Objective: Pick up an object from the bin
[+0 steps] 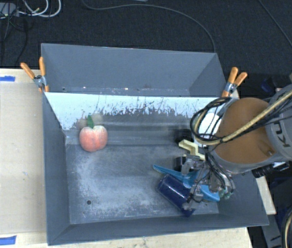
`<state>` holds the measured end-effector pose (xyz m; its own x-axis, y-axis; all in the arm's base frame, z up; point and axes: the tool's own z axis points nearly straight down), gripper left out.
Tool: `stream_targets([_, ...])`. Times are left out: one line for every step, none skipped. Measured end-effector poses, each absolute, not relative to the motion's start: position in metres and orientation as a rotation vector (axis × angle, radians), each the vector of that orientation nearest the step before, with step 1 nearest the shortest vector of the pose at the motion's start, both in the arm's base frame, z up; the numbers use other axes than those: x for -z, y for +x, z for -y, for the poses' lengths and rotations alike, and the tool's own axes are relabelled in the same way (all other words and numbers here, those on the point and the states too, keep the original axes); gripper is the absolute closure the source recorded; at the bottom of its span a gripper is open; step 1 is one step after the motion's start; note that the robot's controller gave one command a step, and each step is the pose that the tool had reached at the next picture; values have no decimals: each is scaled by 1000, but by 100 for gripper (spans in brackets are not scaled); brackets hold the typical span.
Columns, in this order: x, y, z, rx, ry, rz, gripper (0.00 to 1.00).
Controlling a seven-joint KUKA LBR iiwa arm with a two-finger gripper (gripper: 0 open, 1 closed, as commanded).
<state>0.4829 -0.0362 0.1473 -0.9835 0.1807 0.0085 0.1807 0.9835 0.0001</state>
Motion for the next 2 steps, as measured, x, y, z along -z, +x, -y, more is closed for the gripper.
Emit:
stream_targets([-130,499,37,2,-509,3098,0])
stream_targets([-80,476,38,0,-812,3026,0])
